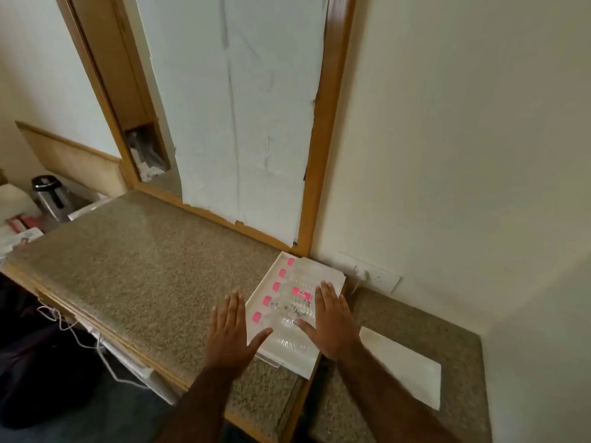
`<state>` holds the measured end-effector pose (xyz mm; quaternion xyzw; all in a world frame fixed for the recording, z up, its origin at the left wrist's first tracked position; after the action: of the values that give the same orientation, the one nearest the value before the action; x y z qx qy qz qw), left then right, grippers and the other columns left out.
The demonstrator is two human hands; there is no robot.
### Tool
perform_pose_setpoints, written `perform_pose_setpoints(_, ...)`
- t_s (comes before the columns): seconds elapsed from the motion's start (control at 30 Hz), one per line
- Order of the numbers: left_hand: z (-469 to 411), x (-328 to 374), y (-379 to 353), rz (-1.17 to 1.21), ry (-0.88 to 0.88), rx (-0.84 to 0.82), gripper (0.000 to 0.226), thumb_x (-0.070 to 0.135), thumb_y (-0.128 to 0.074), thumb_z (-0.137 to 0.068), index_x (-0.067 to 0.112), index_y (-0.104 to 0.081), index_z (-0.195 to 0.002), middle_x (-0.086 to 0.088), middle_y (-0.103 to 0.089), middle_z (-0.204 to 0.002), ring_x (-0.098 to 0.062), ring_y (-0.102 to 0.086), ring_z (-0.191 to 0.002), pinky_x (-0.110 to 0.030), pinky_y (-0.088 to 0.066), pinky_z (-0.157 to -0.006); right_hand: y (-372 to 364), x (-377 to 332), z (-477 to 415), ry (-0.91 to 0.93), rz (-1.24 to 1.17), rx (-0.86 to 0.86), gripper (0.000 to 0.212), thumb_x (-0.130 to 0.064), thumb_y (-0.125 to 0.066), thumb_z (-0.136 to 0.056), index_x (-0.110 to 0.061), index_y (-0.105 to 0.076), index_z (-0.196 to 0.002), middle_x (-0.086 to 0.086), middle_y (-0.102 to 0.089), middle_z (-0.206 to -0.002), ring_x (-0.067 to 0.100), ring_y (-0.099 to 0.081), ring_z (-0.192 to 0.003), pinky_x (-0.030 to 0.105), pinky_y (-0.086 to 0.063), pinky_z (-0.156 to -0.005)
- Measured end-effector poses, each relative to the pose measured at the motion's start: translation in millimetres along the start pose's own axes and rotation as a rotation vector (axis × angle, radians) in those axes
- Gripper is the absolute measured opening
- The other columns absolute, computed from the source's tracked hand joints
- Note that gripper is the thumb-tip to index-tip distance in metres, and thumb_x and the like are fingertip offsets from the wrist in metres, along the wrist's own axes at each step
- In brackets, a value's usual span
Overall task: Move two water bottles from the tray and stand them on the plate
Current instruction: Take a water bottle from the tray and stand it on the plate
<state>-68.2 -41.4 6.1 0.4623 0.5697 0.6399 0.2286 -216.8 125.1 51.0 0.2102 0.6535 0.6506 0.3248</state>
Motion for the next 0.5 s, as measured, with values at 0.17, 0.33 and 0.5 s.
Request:
perform_pose_setpoints(0.17,33,-34,-65,-0.051,0.145,-0.137,0.12,0.096,-0.005,-0.082,0.006,0.01,-0.16,-0.013,0.011,-0.171,-0.025,0.015,-0.157,-0.052,0.003,-0.128,-67,2,6,0.018,0.036,-0.146,0.095,-0.07,-0.037,-0.095,-0.006,-0.009,-0.16,0.014,-0.009,-0.169,0.026,-0.005,-0.156,0.044,-0.007,-0.126)
perform_pose_setpoints(0.33,52,-50,-114,-0.052,0.256,-0.287,0.135,0.103,0.001,-0.068,0.005,0.013,-0.16,-0.016,0.015,-0.17,-0.028,0.016,-0.157,-0.053,0.006,-0.127,-111,-3,3,0.061,0.04,-0.251,0.084,-0.053,-0.05,-0.099,-0.005,-0.014,-0.159,0.014,-0.022,-0.165,0.029,-0.02,-0.152,0.039,-0.017,-0.123)
perform_pose_setpoints(0.5,57,-53,-138,-0.098,0.248,-0.336,0.133,0.1,-0.004,-0.072,0.001,0.01,-0.16,-0.019,0.014,-0.17,-0.031,0.014,-0.157,-0.054,0.007,-0.127,-121,-9,-5,0.051,0.038,-0.216,0.079,-0.046,-0.054,-0.099,-0.002,-0.022,-0.156,0.016,-0.035,-0.157,0.031,-0.034,-0.142,0.04,-0.032,-0.117)
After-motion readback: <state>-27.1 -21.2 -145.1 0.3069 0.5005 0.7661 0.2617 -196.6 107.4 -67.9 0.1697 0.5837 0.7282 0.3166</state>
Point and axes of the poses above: each hand's wrist, its own z-axis away from the middle knuckle, its own y-axis out of the back of the hand, x = y × z, the point moved 8 cm from there along -z, towards the middle knuckle
